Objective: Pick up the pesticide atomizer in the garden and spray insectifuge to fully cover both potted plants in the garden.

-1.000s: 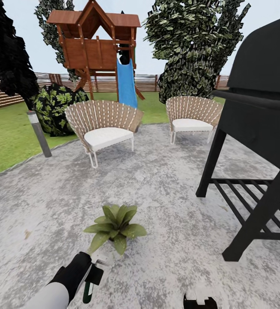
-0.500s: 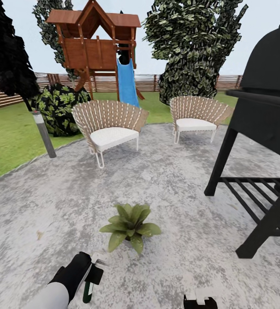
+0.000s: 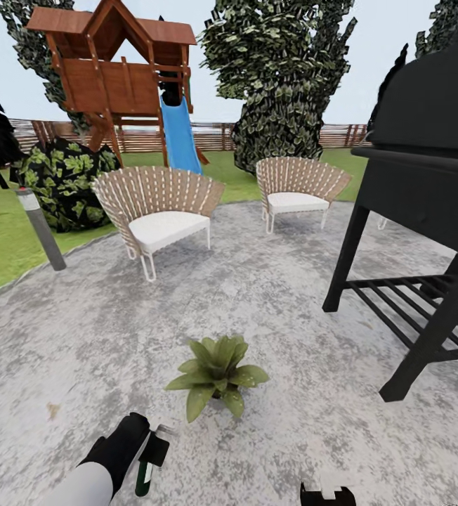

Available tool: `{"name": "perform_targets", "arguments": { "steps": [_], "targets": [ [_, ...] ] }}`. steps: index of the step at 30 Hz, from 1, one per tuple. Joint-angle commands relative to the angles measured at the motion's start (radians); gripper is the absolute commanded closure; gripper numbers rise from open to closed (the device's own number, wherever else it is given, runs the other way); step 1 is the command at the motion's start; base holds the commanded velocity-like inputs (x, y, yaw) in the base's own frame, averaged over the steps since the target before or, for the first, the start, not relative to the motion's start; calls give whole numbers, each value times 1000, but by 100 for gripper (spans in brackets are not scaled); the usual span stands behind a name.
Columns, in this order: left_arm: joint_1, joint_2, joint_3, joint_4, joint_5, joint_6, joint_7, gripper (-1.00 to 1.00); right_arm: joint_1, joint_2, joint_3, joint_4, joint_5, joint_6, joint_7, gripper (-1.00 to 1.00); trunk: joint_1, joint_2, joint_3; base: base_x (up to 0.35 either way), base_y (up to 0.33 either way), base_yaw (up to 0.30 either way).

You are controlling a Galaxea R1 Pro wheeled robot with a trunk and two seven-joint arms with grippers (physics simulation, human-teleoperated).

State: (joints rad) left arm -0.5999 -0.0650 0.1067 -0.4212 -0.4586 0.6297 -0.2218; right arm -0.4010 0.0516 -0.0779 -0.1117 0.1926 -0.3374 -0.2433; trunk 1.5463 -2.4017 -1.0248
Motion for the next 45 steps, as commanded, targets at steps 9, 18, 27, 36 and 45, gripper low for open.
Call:
{"name": "perform_targets", "arguments": {
  "steps": [9,18,27,36,45],
  "targets": [
    [0,-4,3,-1,-11,2,-9,100,-1,0,-8,0,10,-3,-4,-100,0,0,4,159,45,-228],
    [0,1,1,-1,-11,4,-17,100,-1,-23,-8,0,10,-3,-4,-100,0,0,4,3,0,-11],
    [0,2,3,-2,-11,4,-18,100,-1,-22,-7,0,10,-3,-4,-100,0,0,9,-224,127,-198],
    [0,1,4,-1,-11,4,-18,100,-1,-21,-6,0,10,-3,-4,-100,0,0,13,-114,274,-151],
    [0,2,8,-1,-10,12,-19,100,-1,-21,-6,1,10,-3,-4,-100,0,0,13,37,151,-128]
  ]
}}
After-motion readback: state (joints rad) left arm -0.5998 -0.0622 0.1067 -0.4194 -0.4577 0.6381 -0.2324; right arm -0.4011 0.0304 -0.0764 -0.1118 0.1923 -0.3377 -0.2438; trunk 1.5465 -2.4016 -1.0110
